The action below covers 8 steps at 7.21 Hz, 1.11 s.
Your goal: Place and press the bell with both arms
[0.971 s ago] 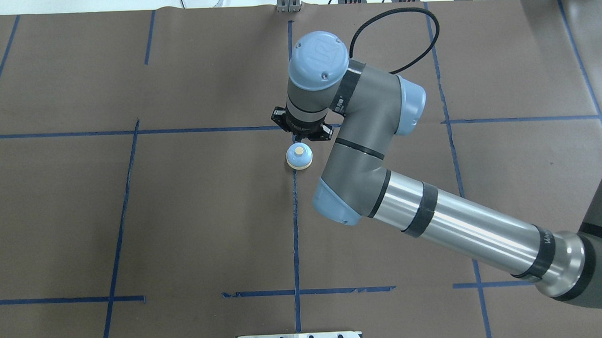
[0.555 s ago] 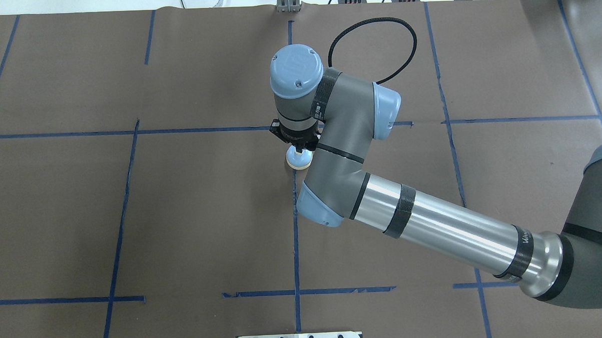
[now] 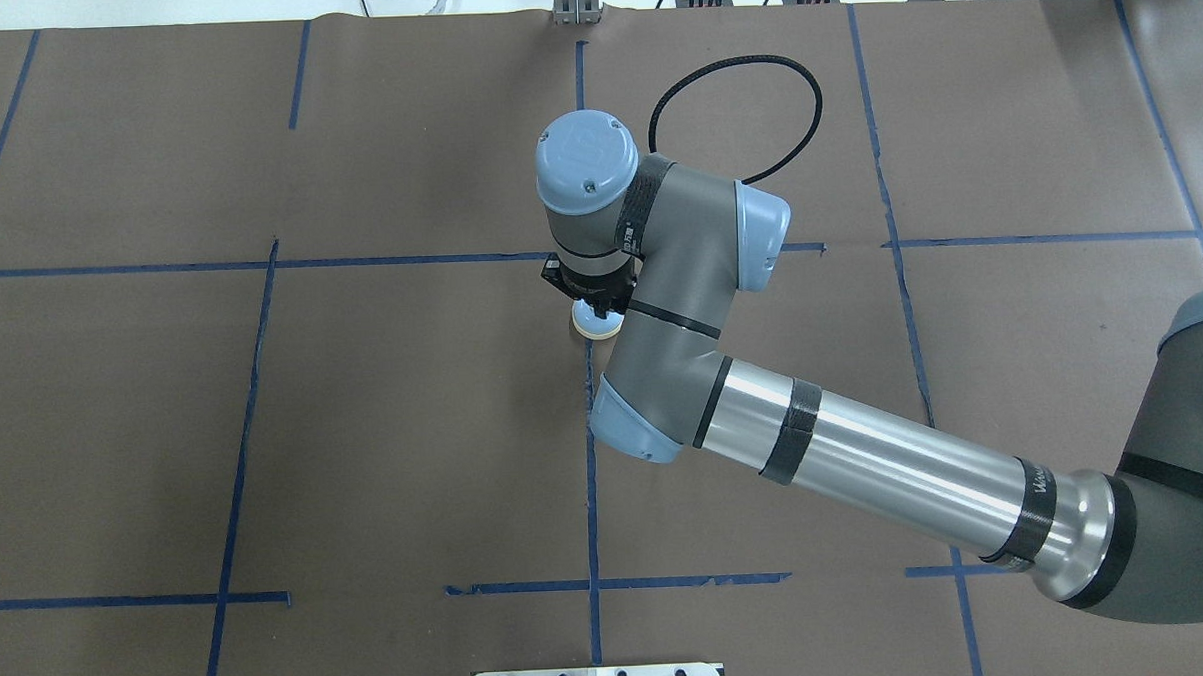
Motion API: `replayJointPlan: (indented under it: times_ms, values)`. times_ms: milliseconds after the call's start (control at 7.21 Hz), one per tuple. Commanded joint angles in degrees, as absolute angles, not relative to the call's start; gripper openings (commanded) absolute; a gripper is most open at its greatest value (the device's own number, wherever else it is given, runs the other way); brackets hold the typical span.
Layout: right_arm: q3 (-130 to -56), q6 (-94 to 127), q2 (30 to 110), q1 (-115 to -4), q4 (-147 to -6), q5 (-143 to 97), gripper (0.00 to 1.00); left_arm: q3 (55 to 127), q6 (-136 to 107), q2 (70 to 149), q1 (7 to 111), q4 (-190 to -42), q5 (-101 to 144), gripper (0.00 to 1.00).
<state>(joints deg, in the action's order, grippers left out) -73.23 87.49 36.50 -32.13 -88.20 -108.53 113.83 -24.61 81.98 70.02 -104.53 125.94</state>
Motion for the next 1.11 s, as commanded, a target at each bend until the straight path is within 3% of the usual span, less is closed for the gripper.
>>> replayJointPlan:
  times_ms: [0,277,555,971]
  values:
    - [-72.6,87.5,36.5,-32.1,-86.7,-108.5,0.0,114.2,-24.6,81.9,70.0,-104.5,125.9,1.0]
    - [-77.5,87.6,36.7,-34.7,-87.7,-112.4,0.0,114.2,-24.7,81.9,70.0,-104.5,125.9,1.0]
    - [-90.3,87.5,44.3,-36.9,-90.6,-113.8,0.0,114.2,-24.7,81.9,70.0,-104.5,125.9,1.0]
    - [-102.5,80.0,56.7,-44.0,-90.6,-120.1,0.0,113.9,-24.6,81.2,70.0,-104.6,125.9,1.0]
